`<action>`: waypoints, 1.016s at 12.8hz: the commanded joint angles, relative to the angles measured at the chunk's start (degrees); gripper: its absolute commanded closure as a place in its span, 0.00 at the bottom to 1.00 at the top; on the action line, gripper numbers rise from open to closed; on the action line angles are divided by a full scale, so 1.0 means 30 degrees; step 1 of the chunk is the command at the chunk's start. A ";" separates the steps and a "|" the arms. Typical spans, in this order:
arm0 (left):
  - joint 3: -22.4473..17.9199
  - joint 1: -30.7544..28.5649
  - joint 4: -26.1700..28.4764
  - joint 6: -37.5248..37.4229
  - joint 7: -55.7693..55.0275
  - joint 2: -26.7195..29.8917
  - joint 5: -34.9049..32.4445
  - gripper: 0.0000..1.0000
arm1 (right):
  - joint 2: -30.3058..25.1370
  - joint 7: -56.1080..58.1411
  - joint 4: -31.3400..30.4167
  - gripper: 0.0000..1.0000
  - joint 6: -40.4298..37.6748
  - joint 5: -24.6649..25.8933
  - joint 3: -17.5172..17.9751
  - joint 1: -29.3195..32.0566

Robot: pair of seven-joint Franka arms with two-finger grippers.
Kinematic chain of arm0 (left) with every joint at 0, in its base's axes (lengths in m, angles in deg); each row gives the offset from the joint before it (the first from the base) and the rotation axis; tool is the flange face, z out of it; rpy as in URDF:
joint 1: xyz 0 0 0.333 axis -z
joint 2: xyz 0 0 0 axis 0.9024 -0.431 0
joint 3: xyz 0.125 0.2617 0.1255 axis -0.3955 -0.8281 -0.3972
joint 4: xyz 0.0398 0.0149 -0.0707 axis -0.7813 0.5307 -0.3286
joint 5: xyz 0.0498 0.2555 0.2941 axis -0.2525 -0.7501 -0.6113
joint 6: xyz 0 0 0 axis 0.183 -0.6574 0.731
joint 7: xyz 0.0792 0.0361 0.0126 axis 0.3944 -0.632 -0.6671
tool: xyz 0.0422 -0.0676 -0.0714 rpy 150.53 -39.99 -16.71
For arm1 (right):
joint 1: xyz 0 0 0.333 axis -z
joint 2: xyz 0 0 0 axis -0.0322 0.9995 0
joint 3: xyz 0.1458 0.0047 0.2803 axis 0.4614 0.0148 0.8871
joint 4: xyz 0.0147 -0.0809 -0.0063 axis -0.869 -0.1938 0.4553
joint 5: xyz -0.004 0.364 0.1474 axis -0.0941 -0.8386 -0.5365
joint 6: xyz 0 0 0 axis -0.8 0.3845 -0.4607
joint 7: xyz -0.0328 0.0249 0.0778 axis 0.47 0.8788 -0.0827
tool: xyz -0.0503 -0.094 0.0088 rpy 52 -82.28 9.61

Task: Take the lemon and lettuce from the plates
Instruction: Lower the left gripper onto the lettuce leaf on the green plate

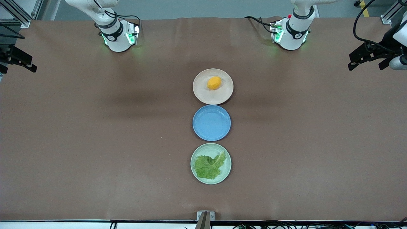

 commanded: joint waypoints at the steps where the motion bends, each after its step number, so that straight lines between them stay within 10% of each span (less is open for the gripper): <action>1: 0.0062 -0.0175 -0.0145 -0.0118 0.0053 -0.0050 0.0506 0.00 | -0.0410 0.0047 -0.0149 0.00 -0.0418 0.0224 0.0228 0.0166; 13: 0.0209 0.1521 -0.1433 0.5177 0.0228 -0.6079 0.0419 0.00 | -0.0321 -0.0450 0.0380 0.00 -0.1360 -0.0273 0.0170 0.0195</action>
